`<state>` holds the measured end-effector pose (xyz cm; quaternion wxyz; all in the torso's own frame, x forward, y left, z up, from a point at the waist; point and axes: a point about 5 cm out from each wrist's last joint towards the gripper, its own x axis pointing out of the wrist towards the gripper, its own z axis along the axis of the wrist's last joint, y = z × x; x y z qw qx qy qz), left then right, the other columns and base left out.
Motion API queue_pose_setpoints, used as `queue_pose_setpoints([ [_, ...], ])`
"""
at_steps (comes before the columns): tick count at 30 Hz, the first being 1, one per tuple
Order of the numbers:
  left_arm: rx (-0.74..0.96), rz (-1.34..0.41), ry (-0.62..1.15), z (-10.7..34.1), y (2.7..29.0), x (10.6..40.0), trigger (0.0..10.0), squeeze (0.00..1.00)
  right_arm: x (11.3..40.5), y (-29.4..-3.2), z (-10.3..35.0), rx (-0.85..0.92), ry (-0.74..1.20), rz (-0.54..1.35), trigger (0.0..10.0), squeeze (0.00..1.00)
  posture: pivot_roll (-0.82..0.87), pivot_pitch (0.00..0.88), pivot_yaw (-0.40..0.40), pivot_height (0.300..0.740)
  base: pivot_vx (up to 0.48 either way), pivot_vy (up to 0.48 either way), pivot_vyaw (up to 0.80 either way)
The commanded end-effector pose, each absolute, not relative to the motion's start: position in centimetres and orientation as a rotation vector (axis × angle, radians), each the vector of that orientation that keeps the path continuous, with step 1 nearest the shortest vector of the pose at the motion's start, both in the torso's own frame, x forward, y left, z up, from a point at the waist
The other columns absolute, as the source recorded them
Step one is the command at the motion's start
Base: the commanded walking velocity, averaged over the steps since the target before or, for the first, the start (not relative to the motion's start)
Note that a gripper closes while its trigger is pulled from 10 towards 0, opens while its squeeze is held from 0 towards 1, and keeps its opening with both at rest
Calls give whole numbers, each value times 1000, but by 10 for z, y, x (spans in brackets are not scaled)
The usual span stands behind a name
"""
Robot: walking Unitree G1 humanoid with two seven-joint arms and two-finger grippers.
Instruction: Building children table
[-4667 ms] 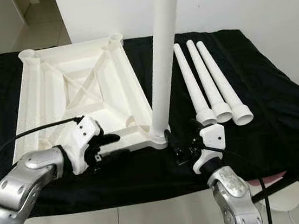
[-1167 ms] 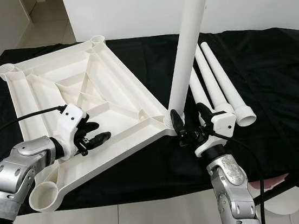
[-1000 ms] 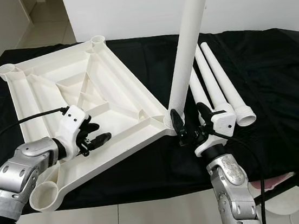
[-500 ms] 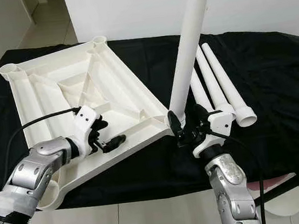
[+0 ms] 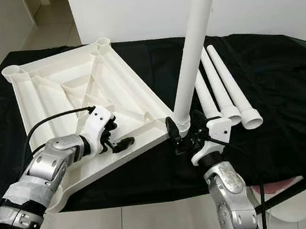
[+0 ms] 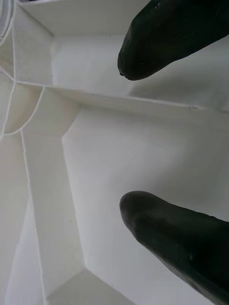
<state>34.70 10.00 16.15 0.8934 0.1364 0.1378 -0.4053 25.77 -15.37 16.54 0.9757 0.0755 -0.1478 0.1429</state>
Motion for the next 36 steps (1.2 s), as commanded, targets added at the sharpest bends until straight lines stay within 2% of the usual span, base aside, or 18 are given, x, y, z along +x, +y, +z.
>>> queue_pose_setpoints([
  [1,287,-566,331,149,117,356,10000,0,254,-151,164,159,-285,276,10000,0,-4,137,-1,740,0,0,0],
  [3,273,-533,336,148,120,358,10000,0,253,-150,163,164,-281,271,10000,0,-6,142,-1,740,0,0,0],
  [4,258,-511,339,147,121,359,8549,0,252,-149,163,168,-279,268,10000,0,-6,142,0,740,0,0,0],
  [6,253,-495,339,147,123,360,8549,0,252,-148,163,171,-278,265,10000,0,-6,142,0,740,0,0,0],
  [7,255,-480,337,147,124,360,2392,0,252,-148,163,172,-278,263,10000,0,-4,142,-1,740,0,0,0],
  [8,257,-464,334,147,126,361,0,0,253,-147,163,174,-280,261,10000,0,0,143,3,740,0,0,0],
  [26,265,-340,297,156,148,364,0,0,263,-145,167,174,-286,265,10000,0,35,131,-15,740,0,0,0],
  [30,255,-350,302,155,147,355,0,0,263,-145,166,174,-285,266,10000,0,43,134,-11,740,0,0,0],
  [34,244,-446,319,148,134,336,0,0,263,-144,166,177,-285,267,10000,0,54,143,-11,740,0,0,0],
  [35,237,-490,320,147,129,330,1843,0,263,-143,166,178,-285,268,10000,0,54,143,-11,740,0,0,0],
  [36,237,-490,320,147,129,330,1843,0,263,-143,166,178,-285,268,10000,0,54,143,-11,740,0,0,0],
])
